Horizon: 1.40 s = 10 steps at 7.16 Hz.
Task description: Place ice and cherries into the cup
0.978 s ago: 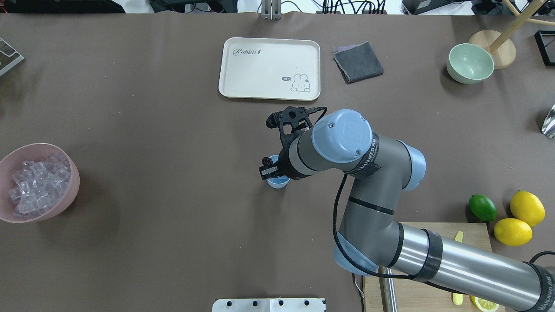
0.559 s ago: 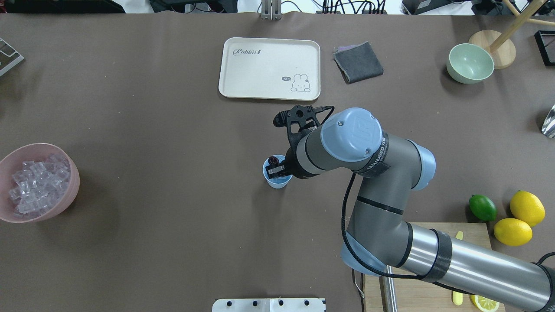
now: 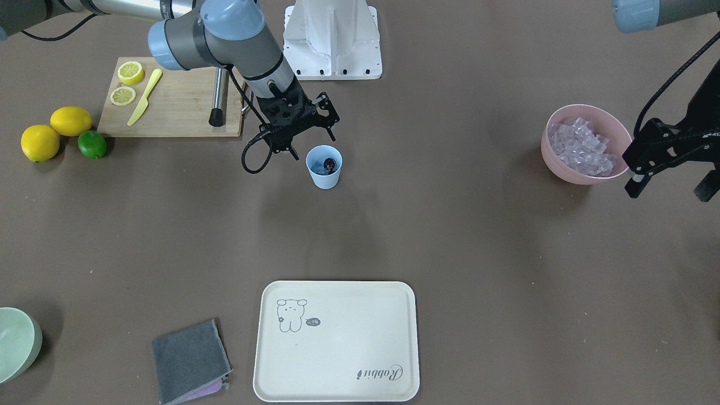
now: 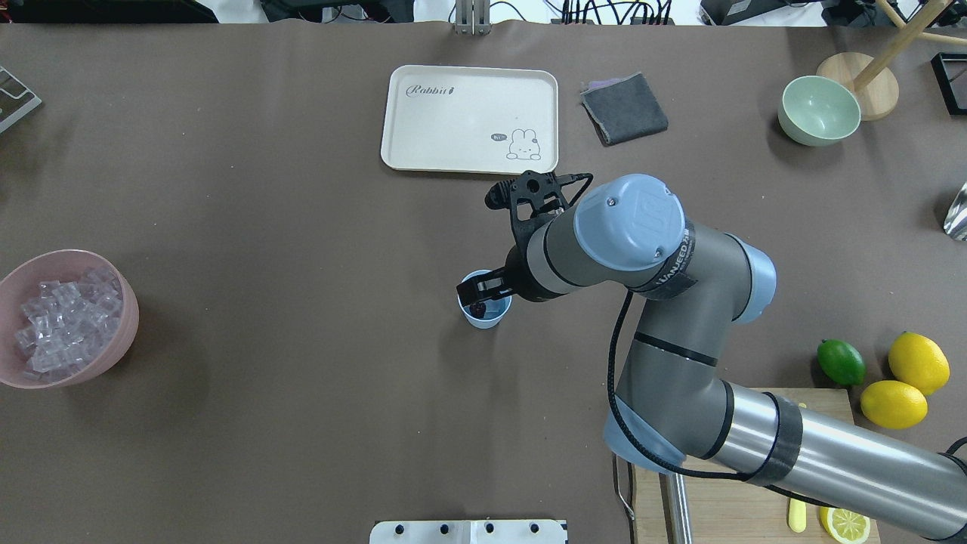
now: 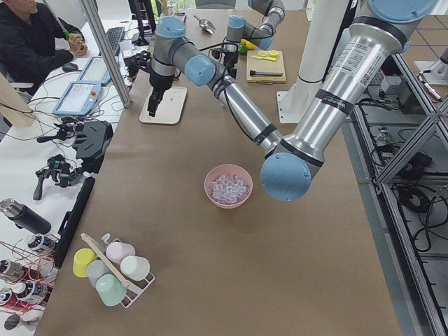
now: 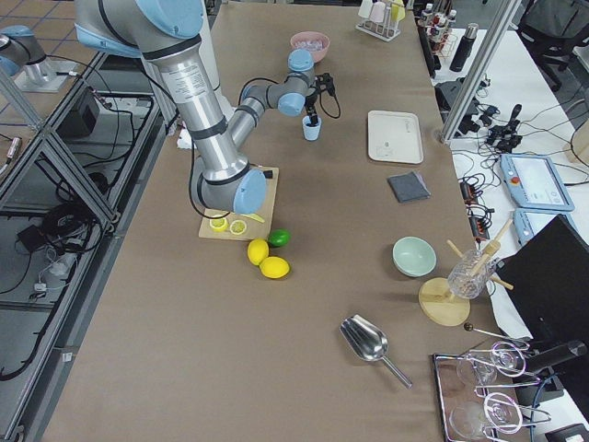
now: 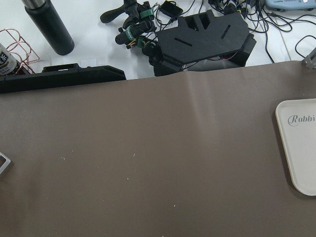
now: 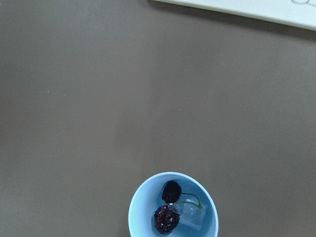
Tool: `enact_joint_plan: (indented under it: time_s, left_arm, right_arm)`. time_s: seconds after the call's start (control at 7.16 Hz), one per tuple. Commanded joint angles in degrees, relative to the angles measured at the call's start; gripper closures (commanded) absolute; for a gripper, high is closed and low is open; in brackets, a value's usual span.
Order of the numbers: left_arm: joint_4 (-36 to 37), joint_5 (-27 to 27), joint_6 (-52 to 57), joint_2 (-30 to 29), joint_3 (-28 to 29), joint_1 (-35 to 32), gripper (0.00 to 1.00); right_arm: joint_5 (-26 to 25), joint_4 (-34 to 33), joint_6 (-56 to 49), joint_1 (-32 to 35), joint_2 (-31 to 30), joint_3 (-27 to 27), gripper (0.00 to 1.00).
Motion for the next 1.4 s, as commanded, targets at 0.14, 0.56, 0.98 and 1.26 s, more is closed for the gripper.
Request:
enact_joint_plan:
  time_s: [0.14,0.56,0.98,1.26]
  left_arm:
    - [-0.2,-4.6,8.6,7.5,-2.7,-7.7,0.02]
    - [-1.8,-6.8,19.7,19.4,-4.4,-16.2,0.02]
    - [-12.7,-6.7,19.8,27.5,1.4,-17.0,0.02]
    - [-13.9,-6.5,21.1,31.0,5.0,-18.3,0.02]
  right_arm:
    - [14.0,-10.3,-4.4,14.7,-0.7,3.8,0.00]
    - [17.7,-15.2,-24.5,25.2,-8.9,4.0,0.00]
    - [20.8,-20.8,-44.3,35.9,-14.9,1.3,0.00]
    - [20.9,-29.5,-50.9,39.9,-17.0,1.0,0.00]
